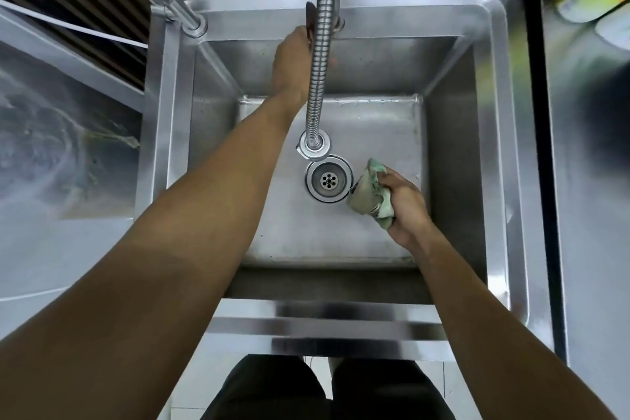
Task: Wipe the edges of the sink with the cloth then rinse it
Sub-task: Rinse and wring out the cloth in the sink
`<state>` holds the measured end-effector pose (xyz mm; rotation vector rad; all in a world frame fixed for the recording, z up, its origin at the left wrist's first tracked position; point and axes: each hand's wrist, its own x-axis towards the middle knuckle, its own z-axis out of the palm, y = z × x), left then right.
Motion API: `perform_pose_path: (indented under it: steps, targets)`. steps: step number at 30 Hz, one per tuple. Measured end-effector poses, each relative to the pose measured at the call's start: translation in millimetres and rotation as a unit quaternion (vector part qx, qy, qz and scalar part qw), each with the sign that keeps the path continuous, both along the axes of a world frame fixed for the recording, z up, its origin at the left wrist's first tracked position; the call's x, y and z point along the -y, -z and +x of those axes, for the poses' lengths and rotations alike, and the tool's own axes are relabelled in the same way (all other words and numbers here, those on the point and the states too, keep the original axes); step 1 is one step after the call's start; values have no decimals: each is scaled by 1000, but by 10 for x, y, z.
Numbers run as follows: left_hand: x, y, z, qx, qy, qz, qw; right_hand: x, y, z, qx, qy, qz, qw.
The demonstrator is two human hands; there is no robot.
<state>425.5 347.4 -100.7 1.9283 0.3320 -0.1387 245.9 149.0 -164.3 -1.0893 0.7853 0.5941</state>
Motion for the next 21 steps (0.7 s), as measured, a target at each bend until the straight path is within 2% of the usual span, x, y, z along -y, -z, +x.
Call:
perform_pose_path:
  steps: [4, 7, 9, 13, 16, 19, 21]
  targets:
    - [-25, -60, 36, -79, -23, -69, 994, -33, -10, -31, -4, 2, 6, 1000]
    - [-67, -128, 60, -156, -19, -159, 975, -81, -18, -40, -6, 18, 18, 1000]
    - [-74, -169, 27, -174, -15, -198, 964, -110, -12, -49, -8, 21, 19, 1000]
    - [23, -48, -332, -80, 38, -111, 990, -164, -3, -79, -6, 8, 11, 1000]
    - [-37, 189, -695, -86, 20, -102, 991, -210, -12, -95, -6, 5, 3, 1000]
    - [-246, 379, -1011, -152, -33, -94, 983, -262, -13, -105, -9, -7, 2, 1000]
    - [-329, 476, -1278, -263, 14, -85, 961, -312, -18, -116, -14, -29, 13, 999]
